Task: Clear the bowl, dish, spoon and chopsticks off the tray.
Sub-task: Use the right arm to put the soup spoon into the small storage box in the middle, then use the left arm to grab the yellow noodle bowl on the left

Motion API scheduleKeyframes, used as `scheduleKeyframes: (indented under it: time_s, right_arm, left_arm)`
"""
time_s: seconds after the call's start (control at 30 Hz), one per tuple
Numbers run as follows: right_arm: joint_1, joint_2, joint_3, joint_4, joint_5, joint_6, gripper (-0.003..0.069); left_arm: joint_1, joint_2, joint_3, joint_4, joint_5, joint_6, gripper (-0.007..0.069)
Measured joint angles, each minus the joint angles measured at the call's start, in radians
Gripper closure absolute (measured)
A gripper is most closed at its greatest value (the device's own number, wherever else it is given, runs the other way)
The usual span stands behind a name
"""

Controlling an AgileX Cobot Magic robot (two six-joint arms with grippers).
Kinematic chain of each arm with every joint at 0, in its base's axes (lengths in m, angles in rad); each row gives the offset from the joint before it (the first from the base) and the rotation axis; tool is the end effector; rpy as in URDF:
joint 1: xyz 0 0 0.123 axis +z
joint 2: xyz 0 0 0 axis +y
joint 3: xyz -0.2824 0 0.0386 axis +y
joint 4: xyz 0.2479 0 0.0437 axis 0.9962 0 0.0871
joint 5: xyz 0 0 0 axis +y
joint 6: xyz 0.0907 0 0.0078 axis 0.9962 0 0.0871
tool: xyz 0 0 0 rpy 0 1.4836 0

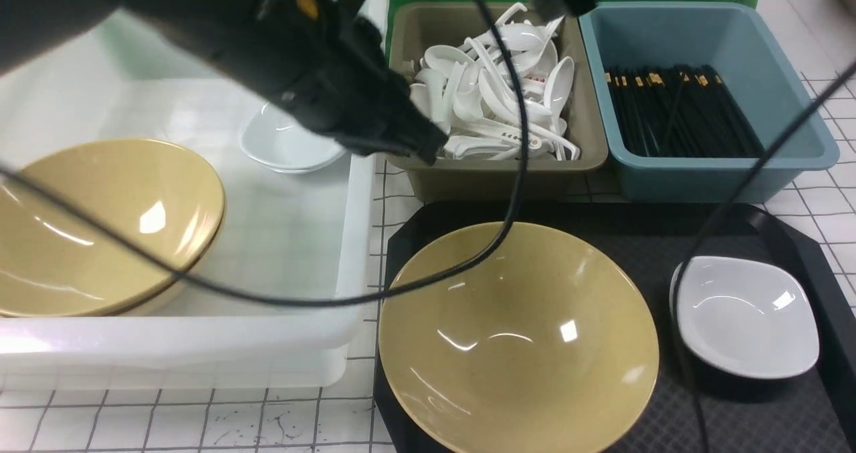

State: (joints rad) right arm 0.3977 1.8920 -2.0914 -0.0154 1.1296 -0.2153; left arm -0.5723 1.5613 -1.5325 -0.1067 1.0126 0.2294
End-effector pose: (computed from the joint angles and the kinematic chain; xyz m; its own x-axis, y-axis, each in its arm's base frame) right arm 0.3882 0.1617 0.4027 -0.5881 -0.4857 -0.6467 -0.5209 0.8391 -0.1565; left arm 0.2793 -0.1897 0.3684 -0.5741 0.5735 -0.5844 0.6924 0.7210 0.0273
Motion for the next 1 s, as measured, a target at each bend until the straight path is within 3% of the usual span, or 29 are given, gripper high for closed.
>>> scheduleKeyframes:
  time_s: [0.03, 0.1, 0.17, 0.2, 0.3, 0.37, 0.4, 0.53, 0.6, 0.73, 1.0]
  right_arm:
    - [0.0, -0.011, 0.0, 0.0, 0.017, -0.004, 0.034]
    - [0.0, -0.071, 0.001, 0.0, 0.099, -0.027, 0.0457]
    - [0.0, -0.098, 0.008, 0.0, 0.112, -0.035, 0.0504]
    - [0.0, -0.168, 0.055, 0.0, 0.12, -0.053, 0.0595]
    - [0.001, -0.236, 0.124, 0.0, 0.12, -0.055, 0.062]
    - [0.002, -0.33, 0.247, 0.0, 0.106, -0.052, 0.0623]
    - [0.002, -0.339, 0.26, 0.0, 0.106, -0.052, 0.0623]
    - [0.002, -0.559, 0.602, 0.0, -0.02, -0.028, 0.0622]
    - [0.002, -0.643, 0.736, 0.0, -0.088, -0.009, 0.0622]
    - [0.002, -0.76, 0.931, 0.0, -0.177, 0.012, 0.0622]
    - [0.002, -0.804, 1.031, 0.0, -0.213, 0.027, 0.0622]
  left_arm:
    - [0.0, 0.019, -0.018, -0.005, 0.014, 0.007, 0.0624]
    - [-0.001, 0.092, -0.127, -0.032, 0.103, 0.028, 0.0599]
    - [-0.001, 0.133, -0.179, -0.051, 0.149, 0.04, 0.0578]
    - [-0.005, 0.204, -0.252, -0.081, 0.202, 0.074, 0.0525]
    - [-0.014, 0.263, -0.293, -0.102, 0.213, 0.113, 0.0467]
    - [-0.039, 0.333, -0.313, -0.101, 0.218, 0.177, 0.0343]
    - [-0.041, 0.337, -0.314, -0.1, 0.218, 0.18, 0.0343]
    - [-0.072, 0.426, -0.316, 0.008, 0.219, 0.151, 0.0138]
    - [-0.072, 0.449, -0.316, 0.069, 0.211, 0.124, 0.0096]
    - [-0.069, 0.498, -0.316, 0.14, 0.184, 0.114, 0.0056]
    - [-0.068, 0.571, -0.317, 0.072, 0.13, 0.196, 0.0052]
